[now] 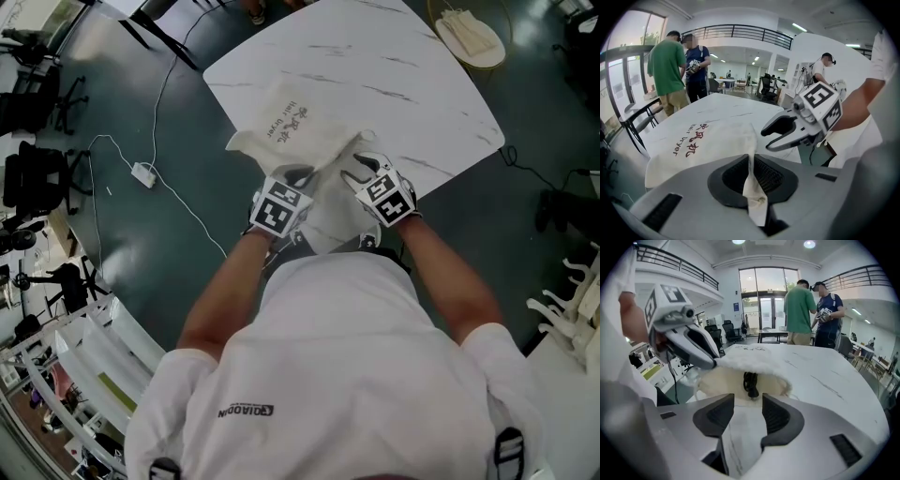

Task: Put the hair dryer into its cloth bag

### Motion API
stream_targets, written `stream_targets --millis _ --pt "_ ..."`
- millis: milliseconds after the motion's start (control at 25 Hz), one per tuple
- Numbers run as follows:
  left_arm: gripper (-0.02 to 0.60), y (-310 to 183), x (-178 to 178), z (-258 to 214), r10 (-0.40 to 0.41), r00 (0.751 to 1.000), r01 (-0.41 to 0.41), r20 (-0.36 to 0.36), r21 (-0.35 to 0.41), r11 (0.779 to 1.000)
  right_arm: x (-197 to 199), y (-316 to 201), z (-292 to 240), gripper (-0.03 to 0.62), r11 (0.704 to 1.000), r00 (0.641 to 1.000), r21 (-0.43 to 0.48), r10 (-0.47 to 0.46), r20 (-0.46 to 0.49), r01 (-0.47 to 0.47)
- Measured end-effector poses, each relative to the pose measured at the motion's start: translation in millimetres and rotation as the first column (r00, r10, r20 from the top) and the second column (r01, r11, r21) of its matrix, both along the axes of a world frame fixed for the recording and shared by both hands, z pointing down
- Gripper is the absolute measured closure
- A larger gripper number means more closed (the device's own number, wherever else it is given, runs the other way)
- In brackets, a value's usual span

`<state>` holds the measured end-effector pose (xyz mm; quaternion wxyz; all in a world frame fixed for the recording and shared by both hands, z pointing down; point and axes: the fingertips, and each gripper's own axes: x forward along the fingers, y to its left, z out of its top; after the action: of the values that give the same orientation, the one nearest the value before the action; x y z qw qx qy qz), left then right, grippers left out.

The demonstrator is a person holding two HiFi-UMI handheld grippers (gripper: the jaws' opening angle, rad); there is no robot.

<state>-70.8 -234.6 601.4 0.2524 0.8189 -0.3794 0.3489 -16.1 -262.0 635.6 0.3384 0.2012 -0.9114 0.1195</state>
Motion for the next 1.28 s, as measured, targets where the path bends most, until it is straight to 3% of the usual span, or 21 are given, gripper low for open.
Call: stream_targets --millis 280,640,840,1120,1200,1280 --pt "0.525 13 2 51 0.034 0.996 -0.027 0.084 -0.084 0.996 51 20 -46 0.405 0.981 0.968 -0.067 0.192 0.159 -0.183" --pt "0.525 16 1 95 0.078 0.989 -0.06 0.122 -0.148 0.987 57 46 -70 0.416 0.957 0.933 -0.102 0.289 0.214 -0.273" --pt "0.518 16 -2 108 0.07 0.992 -0.053 0.108 -0.158 0.986 58 50 -81 0.418 0.937 0.912 -0.107 0.348 0.216 -0.332" --pt "0.514 18 -2 110 0.161 0.984 -0.15 0.072 -0.146 0.978 50 52 -91 0.419 0.903 0.879 -0.093 0.43 0.209 -0.419" --pt "0.49 20 -3 104 0.186 0.982 -0.181 0.027 -0.147 0.973 44 54 -95 0.419 0.894 0.869 -0.089 0.447 0.211 -0.439" --pt "0.42 22 -6 93 0.183 0.983 -0.184 -0.023 -0.144 0.972 40 57 -98 0.428 0.884 0.859 -0.079 0.466 0.214 -0.46"
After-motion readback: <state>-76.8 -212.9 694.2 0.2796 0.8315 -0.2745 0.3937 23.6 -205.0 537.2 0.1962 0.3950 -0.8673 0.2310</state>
